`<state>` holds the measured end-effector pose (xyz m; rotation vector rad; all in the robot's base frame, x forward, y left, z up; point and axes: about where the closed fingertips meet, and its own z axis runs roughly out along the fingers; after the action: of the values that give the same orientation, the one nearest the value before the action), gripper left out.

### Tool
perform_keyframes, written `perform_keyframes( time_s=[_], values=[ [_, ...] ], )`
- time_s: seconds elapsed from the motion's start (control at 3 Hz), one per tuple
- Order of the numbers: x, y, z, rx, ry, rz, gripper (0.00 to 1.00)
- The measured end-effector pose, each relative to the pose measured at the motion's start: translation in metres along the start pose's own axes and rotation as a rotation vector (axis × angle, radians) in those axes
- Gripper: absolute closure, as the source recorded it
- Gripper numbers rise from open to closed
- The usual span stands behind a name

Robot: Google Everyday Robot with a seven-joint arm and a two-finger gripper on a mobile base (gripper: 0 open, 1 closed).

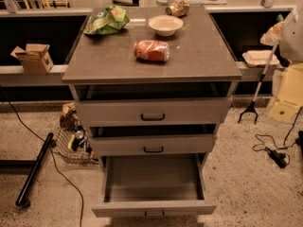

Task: Close bottom drawer

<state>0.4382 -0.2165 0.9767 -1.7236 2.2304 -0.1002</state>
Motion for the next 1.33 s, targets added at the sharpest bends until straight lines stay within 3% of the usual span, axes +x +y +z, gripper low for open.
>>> perform_keyframes(
  time_s=[0.33, 0.67, 1.0, 1.33],
  values=[
    [0.000, 0.001, 0.003, 0.000, -0.013, -0.003, 0.00],
    [-0.002, 0.013, 0.039, -0.033, -0.014, -0.052, 0.00],
    [-0.003, 0.043, 0.136, -0.152, -0.056, -0.071, 0.00],
    [-0.004, 0.056, 0.197, -0.215, -0.102, -0.047, 0.00]
  ],
)
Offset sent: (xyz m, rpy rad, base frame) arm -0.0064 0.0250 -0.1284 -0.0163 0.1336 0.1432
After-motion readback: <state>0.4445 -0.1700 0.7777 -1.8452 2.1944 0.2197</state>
